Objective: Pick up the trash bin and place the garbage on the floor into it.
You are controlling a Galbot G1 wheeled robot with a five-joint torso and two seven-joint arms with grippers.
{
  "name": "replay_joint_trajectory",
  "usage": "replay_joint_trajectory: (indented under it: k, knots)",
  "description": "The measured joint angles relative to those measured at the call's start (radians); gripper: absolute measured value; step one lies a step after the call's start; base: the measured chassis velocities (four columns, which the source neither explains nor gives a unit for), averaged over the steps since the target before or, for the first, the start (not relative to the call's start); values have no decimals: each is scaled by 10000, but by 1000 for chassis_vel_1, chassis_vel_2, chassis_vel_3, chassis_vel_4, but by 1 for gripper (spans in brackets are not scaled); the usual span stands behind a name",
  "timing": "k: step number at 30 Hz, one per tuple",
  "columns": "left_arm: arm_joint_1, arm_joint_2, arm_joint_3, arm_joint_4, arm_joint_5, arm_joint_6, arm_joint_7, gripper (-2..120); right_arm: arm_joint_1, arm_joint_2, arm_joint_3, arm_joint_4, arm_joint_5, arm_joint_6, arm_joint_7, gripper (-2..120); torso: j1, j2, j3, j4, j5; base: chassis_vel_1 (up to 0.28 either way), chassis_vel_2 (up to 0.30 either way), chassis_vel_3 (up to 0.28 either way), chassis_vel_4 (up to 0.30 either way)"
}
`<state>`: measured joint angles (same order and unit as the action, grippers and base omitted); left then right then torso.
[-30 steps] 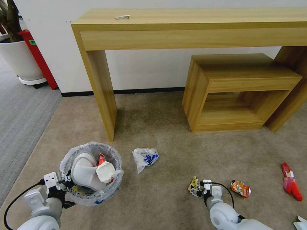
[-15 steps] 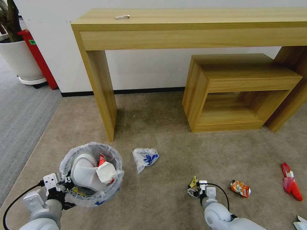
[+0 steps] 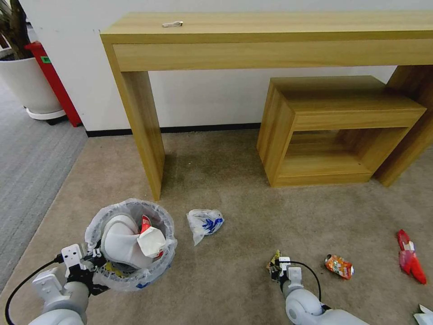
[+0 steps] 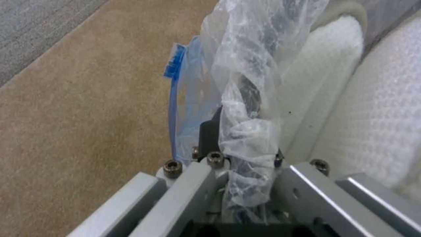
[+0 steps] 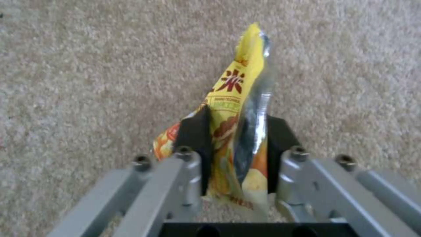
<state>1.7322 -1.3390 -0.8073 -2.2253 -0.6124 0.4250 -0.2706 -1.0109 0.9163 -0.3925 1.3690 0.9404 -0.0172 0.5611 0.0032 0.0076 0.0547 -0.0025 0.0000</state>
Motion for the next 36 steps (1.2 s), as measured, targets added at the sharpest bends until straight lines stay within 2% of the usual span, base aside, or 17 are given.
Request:
replay_joint_trajectory:
  k: [2, 4, 9, 11, 12, 14, 17, 21, 26, 27, 29, 30, 32, 33, 36]
  knots:
    - [-3, 0, 1, 1, 1, -1, 1, 0, -14, -18, 4, 30, -60, 61, -37, 18, 0, 0, 0, 0, 0, 0, 0, 0, 0]
    - [-36, -1, -2, 63, 5, -18, 1, 0, -34, -146, 66, 287, -252, 274, -177, 7, 0, 0, 0, 0, 2, 0, 0, 0, 0]
    - [-81, -3, -9, 199, 23, -26, 3, 0, -36, -513, 235, 913, -714, 968, -612, 3, 0, 0, 0, 1, 1, 0, 0, 0, 0]
    - [-140, 29, -11, 279, 30, -33, 4, 0, 29, -942, 362, 1624, -1052, 1749, -1413, 2, 0, 0, 0, -1, -2, 0, 0, 0, 0]
    - [-140, 29, -11, 279, 30, -33, 4, 0, 29, -942, 362, 1624, -1052, 1749, -1413, 2, 0, 0, 0, -1, -2, 0, 0, 0, 0]
    - [-192, 48, -10, 328, 31, -34, 7, 0, 248, -1271, 395, 2209, -1190, 2370, -2102, 2, 0, 0, 0, -1, -1, 0, 0, 0, 0]
    - [-233, 50, 10, 369, 39, -35, 7, 0, 672, -1533, 375, 2745, -1209, 2871, -2715, 2, 0, 0, 0, 0, 0, 0, 0, 0, 0]
    - [-259, 33, 71, 396, 106, -35, 11, 0, 2480, -1860, -55, 3793, -866, 3790, -3922, 2, 0, 0, 0, 4, -2, 0, 0, 0, 0]
    - [-416, 194, 185, 447, 81, 41, -14, 0, 3657, -1997, -440, 4557, -376, 4011, -4652, 0, 0, 0, 0, 3, -2, 0, 0, 0, 0]
    - [-443, 269, 215, 464, 49, 64, -17, 0, 4058, -2029, -734, 4784, -286, 4078, -4898, 0, 0, 0, 0, -4, -4, 0, 0, 0, 0]
    - [-416, 321, 219, 460, 22, 80, -20, 0, 4777, -2038, -1529, 5082, -189, 4152, -5223, 0, 0, 0, 0, -2, 0, 0, 0, 0, 0]
    - [-416, 321, 219, 460, 22, 80, -20, 0, 4777, -2038, -1529, 5082, -189, 4152, -5223, 0, 0, 0, 0, -2, 0, 0, 0, 0, 0]
    - [-390, 340, 204, 389, -12, 101, -42, 0, 5493, -1963, -2513, 5215, -94, 4347, -5540, 0, 0, 0, 1, 2, -2, 0, 0, 0, 0]
    - [-390, 340, 204, 389, -12, 101, -42, 0, 5493, -1963, -2513, 5215, -94, 4347, -5540, 0, 0, 0, 1, 2, -2, 0, 0, 0, 0]
    - [-367, 339, 177, 277, -46, 113, -53, 0, 6607, -1620, -3968, 5181, 35, 4792, -6147, 0, 0, 0, 1, 1, -2, 0, 0, 0, 0]
